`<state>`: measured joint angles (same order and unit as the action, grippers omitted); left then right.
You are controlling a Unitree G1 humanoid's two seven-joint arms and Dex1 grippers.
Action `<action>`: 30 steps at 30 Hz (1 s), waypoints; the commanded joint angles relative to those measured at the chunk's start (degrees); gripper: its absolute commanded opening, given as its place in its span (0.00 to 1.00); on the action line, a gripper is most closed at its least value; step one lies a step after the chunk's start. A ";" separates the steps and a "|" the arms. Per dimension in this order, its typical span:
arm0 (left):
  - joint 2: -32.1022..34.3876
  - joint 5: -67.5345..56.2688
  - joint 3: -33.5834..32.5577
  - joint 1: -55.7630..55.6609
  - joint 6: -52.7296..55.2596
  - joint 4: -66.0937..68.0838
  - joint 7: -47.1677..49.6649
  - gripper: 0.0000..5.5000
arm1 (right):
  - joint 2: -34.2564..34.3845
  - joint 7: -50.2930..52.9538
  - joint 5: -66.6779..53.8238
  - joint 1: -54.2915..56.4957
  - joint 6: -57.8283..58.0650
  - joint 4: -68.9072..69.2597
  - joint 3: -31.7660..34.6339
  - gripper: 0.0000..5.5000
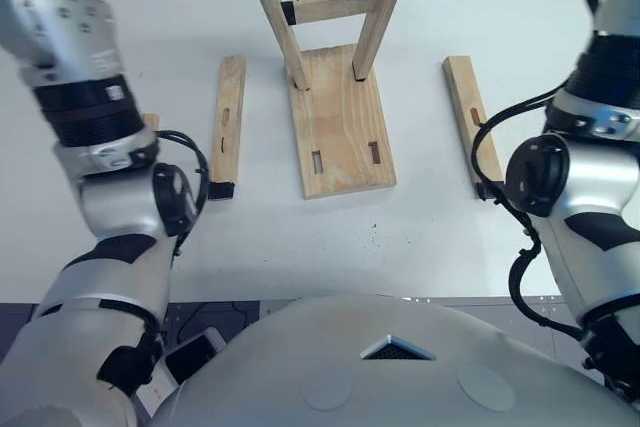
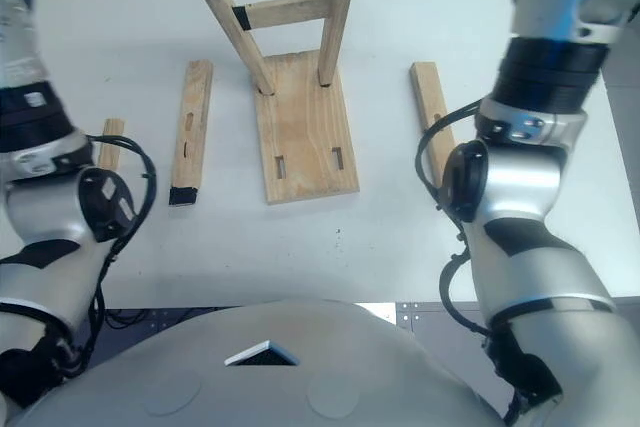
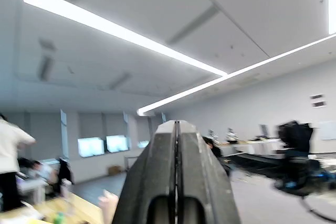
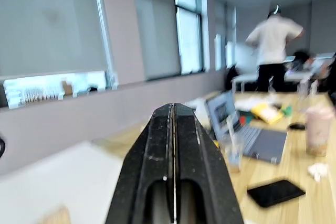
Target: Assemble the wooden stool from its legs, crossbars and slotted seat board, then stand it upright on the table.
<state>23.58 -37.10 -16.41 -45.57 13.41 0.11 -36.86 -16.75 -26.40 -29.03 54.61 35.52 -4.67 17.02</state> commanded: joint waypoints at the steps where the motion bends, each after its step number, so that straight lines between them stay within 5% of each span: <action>1: 4.96 -1.84 -6.03 11.39 6.60 -4.78 3.09 0.00 | -3.08 1.99 -2.38 -9.42 4.26 9.17 3.21 0.00; 6: 6.06 7.90 -15.05 41.74 4.73 -5.44 7.43 0.05 | -5.06 4.97 -4.35 -26.99 9.44 20.37 7.83 0.05; 11: 2.61 21.16 -12.37 61.65 -10.13 -1.90 7.56 0.18 | -4.31 7.01 -4.38 -32.47 10.95 22.63 6.57 0.20; 18: 1.64 23.36 -7.86 65.30 -11.25 0.99 7.09 0.38 | -6.36 6.22 1.61 -41.24 8.55 23.73 -0.59 0.41; 30: 0.79 23.35 -4.04 68.44 -0.92 -1.54 10.08 0.40 | -7.29 5.39 4.72 -42.99 6.36 23.38 -4.56 0.42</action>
<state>24.65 -14.49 -21.42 22.04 10.56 -1.39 -27.41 -23.30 -20.76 -24.58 11.77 42.54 18.05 13.12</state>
